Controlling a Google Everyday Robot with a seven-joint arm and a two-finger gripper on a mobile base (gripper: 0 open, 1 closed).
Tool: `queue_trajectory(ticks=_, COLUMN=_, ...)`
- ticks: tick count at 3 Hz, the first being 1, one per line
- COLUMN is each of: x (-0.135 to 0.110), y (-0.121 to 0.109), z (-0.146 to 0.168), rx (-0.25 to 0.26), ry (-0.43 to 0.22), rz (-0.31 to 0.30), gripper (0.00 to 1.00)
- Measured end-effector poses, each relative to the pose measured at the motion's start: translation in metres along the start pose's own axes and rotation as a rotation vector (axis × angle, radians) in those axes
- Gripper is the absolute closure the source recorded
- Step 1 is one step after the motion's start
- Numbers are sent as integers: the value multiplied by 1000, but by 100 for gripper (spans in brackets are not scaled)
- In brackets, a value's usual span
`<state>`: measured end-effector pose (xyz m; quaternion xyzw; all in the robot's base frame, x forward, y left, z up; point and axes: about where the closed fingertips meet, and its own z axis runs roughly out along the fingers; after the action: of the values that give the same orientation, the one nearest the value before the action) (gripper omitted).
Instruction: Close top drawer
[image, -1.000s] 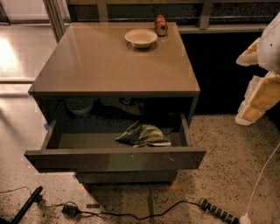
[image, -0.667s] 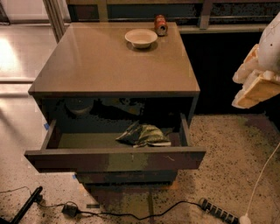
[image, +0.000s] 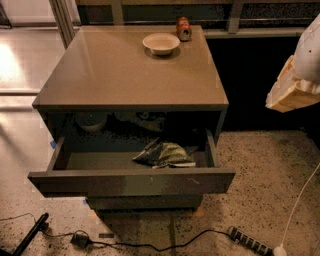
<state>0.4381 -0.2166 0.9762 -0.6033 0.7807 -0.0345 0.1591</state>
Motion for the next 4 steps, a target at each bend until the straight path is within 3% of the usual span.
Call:
queue_trajectory(ticks=2, x=1, y=6, z=9, rx=2, ry=-32, rz=1, gripper=100)
queue_trajectory(ticks=4, x=23, y=46, z=81, rx=-53, ry=-48, rz=27, gripper=100)
